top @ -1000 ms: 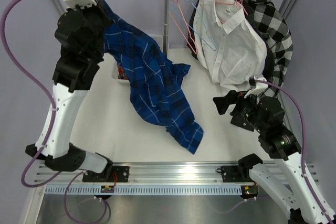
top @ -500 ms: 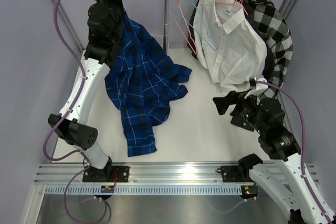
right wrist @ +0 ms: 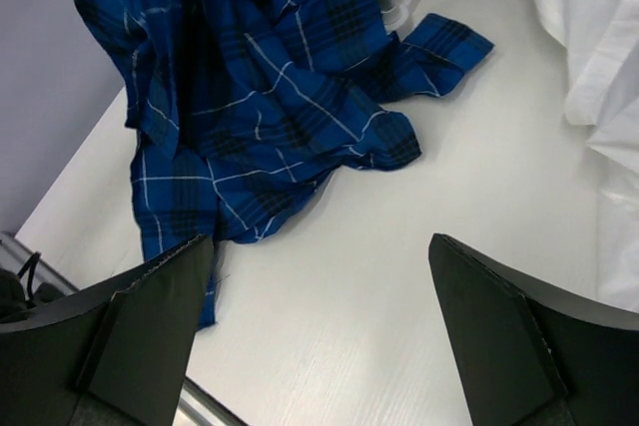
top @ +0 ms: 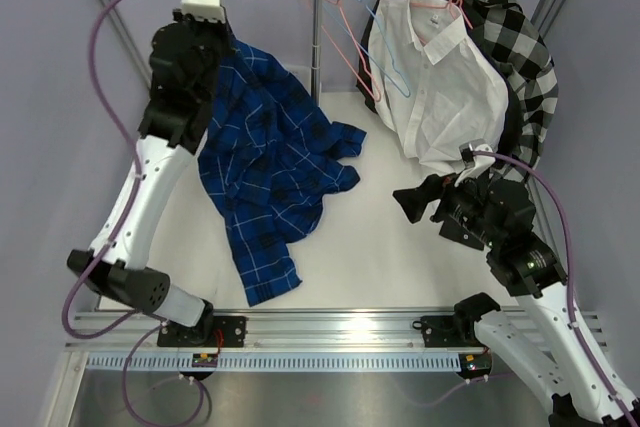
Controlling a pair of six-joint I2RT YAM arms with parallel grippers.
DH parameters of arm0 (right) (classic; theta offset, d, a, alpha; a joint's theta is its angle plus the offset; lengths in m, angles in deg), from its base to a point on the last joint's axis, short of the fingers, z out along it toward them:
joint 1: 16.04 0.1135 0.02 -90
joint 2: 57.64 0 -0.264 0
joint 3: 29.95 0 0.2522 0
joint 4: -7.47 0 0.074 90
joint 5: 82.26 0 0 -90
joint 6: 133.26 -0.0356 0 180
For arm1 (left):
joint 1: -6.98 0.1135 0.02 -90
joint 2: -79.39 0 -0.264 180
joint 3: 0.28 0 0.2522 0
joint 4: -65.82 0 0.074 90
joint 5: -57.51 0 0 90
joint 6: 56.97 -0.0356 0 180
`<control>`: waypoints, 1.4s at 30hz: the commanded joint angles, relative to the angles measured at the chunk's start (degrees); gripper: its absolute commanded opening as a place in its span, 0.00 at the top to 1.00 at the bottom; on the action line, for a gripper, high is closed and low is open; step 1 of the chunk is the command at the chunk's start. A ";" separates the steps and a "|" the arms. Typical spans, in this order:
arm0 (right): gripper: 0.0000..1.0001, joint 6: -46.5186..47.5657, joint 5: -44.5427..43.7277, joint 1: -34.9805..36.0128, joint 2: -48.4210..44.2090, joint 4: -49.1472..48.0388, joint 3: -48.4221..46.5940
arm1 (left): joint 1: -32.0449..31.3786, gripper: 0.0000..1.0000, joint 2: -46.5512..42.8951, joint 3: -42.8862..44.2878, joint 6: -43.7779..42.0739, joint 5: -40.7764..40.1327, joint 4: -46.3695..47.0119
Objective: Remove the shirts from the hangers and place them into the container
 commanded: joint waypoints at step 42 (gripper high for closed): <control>0.01 2.04 8.79 -0.13 4.33 -3.99 -0.97 | 1.11 1.00 14.01 -0.43 -5.85 -1.48 22.02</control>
